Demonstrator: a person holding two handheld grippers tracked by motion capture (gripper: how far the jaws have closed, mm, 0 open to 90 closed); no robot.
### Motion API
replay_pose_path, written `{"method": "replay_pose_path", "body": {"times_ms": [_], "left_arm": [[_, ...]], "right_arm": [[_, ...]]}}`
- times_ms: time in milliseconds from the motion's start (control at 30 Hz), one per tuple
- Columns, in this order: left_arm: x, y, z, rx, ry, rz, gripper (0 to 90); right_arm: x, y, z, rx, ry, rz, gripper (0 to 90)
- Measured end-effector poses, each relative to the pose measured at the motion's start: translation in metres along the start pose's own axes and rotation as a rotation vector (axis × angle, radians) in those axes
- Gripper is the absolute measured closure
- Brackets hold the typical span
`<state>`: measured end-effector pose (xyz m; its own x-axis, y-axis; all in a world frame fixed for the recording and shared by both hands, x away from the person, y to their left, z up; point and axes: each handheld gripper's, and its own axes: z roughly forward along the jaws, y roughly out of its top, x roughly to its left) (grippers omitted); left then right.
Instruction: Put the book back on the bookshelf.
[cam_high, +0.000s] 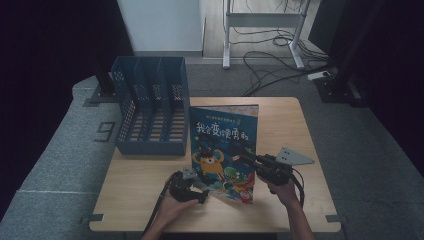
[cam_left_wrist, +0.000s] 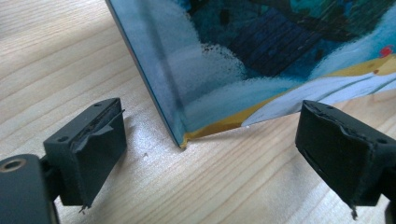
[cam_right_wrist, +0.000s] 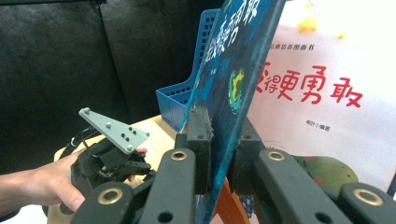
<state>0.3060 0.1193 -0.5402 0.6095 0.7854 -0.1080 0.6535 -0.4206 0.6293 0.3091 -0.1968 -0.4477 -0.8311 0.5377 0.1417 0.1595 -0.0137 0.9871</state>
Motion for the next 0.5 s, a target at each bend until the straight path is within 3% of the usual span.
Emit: {"method": "replay_pose_path", "body": {"times_ms": [200, 500], "left_arm": [[0.0002, 0.0023, 0.0037, -0.011, 0.030, -0.005, 7.8], [0.0038, 0.0085, 0.0088, -0.022, 0.038, -0.024, 7.9]], "right_arm": [[0.0019, -0.0012, -0.0036, 0.017, -0.005, -0.025, 80.9], [0.0015, -0.0034, -0.0070, 0.040, -0.015, -0.044, 81.2]]}}
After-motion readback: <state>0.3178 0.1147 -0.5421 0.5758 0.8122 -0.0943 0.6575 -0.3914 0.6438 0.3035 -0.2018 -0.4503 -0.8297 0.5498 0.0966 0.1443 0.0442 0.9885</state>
